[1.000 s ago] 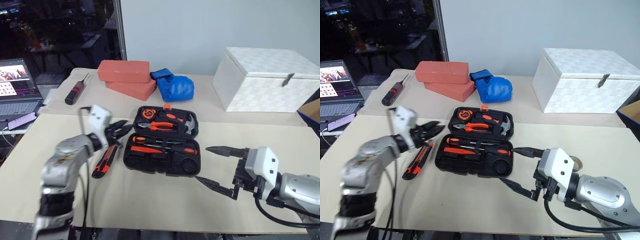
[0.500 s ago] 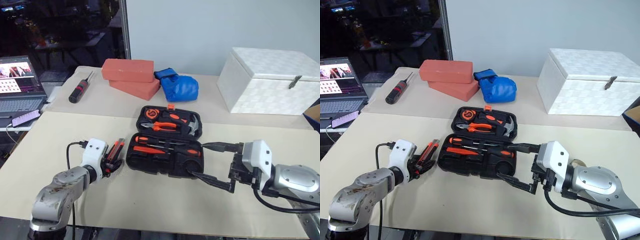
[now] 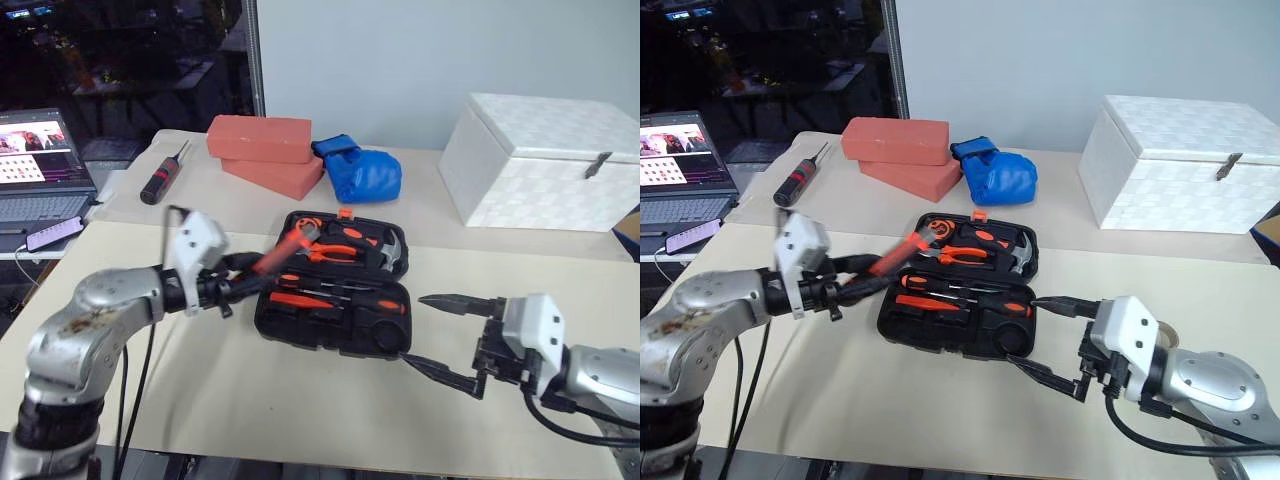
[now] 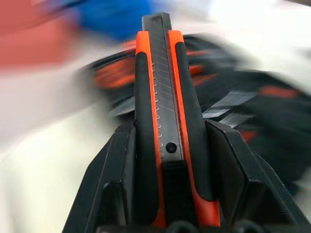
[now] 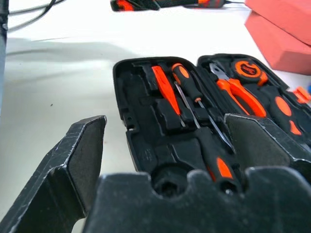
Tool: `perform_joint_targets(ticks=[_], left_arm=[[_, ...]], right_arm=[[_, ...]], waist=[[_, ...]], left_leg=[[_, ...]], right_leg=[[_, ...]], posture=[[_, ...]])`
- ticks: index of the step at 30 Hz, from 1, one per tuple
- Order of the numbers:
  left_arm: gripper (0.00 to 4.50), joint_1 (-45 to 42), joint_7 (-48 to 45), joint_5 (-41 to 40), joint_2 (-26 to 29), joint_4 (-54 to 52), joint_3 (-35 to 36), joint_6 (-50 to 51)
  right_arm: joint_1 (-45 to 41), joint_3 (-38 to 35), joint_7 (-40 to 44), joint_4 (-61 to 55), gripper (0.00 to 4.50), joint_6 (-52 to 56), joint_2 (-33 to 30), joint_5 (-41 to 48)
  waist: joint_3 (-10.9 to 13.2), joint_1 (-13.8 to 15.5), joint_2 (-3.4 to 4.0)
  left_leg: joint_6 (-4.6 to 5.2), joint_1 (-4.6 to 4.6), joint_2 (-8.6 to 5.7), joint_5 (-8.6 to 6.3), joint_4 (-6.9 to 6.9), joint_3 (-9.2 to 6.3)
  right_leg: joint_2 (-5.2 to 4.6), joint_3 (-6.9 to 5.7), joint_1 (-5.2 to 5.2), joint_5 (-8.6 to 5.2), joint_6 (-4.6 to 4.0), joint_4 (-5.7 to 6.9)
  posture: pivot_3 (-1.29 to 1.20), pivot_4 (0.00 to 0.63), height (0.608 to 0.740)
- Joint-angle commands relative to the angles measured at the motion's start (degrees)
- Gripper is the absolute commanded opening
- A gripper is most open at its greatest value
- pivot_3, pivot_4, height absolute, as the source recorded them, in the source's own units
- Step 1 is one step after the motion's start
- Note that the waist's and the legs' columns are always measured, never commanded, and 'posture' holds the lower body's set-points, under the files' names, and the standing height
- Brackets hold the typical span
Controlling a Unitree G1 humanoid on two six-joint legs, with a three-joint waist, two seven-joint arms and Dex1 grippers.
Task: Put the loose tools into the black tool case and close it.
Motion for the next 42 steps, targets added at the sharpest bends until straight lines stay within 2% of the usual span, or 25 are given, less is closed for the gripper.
perform_joint_targets(ticks=[1, 7, 13, 20, 30, 32, 34, 35, 41, 42], left_arm=[[1.67, -6.55, -11.90, 6.07, 1.06, 6.53, -12.69, -9.80], [1.67, -17.50, -18.87, 17.99, -3.43, 25.06, -25.06, -23.65], [1.67, -20.93, -24.90, 25.11, -4.80, 36.13, -29.96, -33.28], [1.67, -19.73, -28.86, 24.86, -5.64, 34.66, -30.11, -32.24], [1.67, -16.79, -25.59, 25.52, -7.31, 24.39, -31.55, -18.71], [2.69, -16.65, -24.43, 24.29, -7.99, 23.28, -30.21, -16.20], [3.16, -17.17, -23.97, 20.72, -8.66, 22.47, -26.85, -11.98], [3.60, -17.81, -23.48, 18.00, -9.00, 22.65, -23.70, -9.27], [3.60, -17.22, -19.82, 9.00, -9.84, 23.14, -12.51, -2.94], [3.05, -15.21, -18.46, 7.37, -10.66, 22.03, -10.28, -3.31]], right_arm=[[1.35, -6.21, 3.65, -1.01, 4.50, -1.53, -2.16, 2.92], [3.04, -11.61, 5.43, -0.71, 4.50, -0.13, -4.55, 4.13], [5.68, -13.14, 3.08, -4.10, 4.50, 1.52, -3.95, 4.48], [7.82, -13.45, 0.83, -6.51, 4.50, 2.35, -3.45, 4.49], [8.20, -13.43, 0.59, -6.39, 4.50, 2.02, -3.84, 4.68], [8.20, -13.38, 0.58, -6.46, 4.50, 2.04, -3.88, 4.74], [8.34, -13.37, 0.61, -6.55, 4.50, 2.04, -3.87, 4.75], [8.43, -13.32, 0.57, -6.55, 4.50, 2.02, -3.80, 4.67], [8.28, -11.97, -0.23, -6.38, 4.50, 1.73, -3.18, 4.03], [8.07, -11.54, -0.76, -6.40, 4.50, 1.79, -2.90, 4.09]], waist=[[0.01, 0.01, 0.00], [0.02, -0.19, -0.03], [0.03, -0.54, -0.03], [0.02, -0.48, -0.03], [0.02, -0.03, -0.02], [0.02, -0.05, -0.02], [0.01, -0.03, -0.01], [0.01, 0.01, -0.01], [0.02, -0.52, -0.01], [0.02, -0.58, -0.01]], left_leg=[[0.00, -0.02, 0.00, 0.00, 0.00, 0.00], [0.02, -0.04, 0.03, 0.01, 0.01, -0.05], [0.07, -0.16, 0.03, -0.02, 0.00, -0.07], [0.08, -0.22, 0.00, -0.02, 0.04, -0.09], [0.13, -0.22, -0.06, -0.05, 0.04, -0.12], [0.13, -0.20, -0.07, -0.05, 0.05, -0.13], [0.13, -0.19, -0.07, -0.05, 0.05, -0.13], [0.13, -0.18, -0.07, -0.05, 0.05, -0.13], [0.15, -0.11, -0.08, -0.03, 0.11, -0.18], [0.15, -0.06, -0.08, -0.03, 0.11, -0.18]], right_leg=[[0.01, 0.00, 0.00, 0.00, 0.01, -0.01], [0.12, 0.01, -0.01, 0.03, 0.01, 0.06], [0.13, 0.04, -0.07, -0.01, 0.08, 0.08], [0.11, 0.05, -0.05, -0.02, 0.15, 0.09], [0.10, 0.07, -0.01, -0.07, 0.28, 0.12], [0.11, 0.11, 0.00, -0.08, 0.27, 0.12], [0.11, 0.11, 0.00, -0.08, 0.26, 0.14], [0.11, 0.11, 0.00, -0.08, 0.26, 0.16], [0.12, 0.13, 0.02, -0.08, 0.25, 0.29], [0.13, 0.13, 0.05, -0.08, 0.26, 0.29]], posture=[[0.00, 0.150, 0.740], [0.00, 0.150, 0.740], [0.00, 0.150, 0.740], [0.00, 0.150, 0.740], [0.00, 0.150, 0.740], [0.00, 0.150, 0.740], [0.00, 0.150, 0.740], [0.00, 0.150, 0.740], [0.00, 0.150, 0.740], [0.00, 0.150, 0.740]])
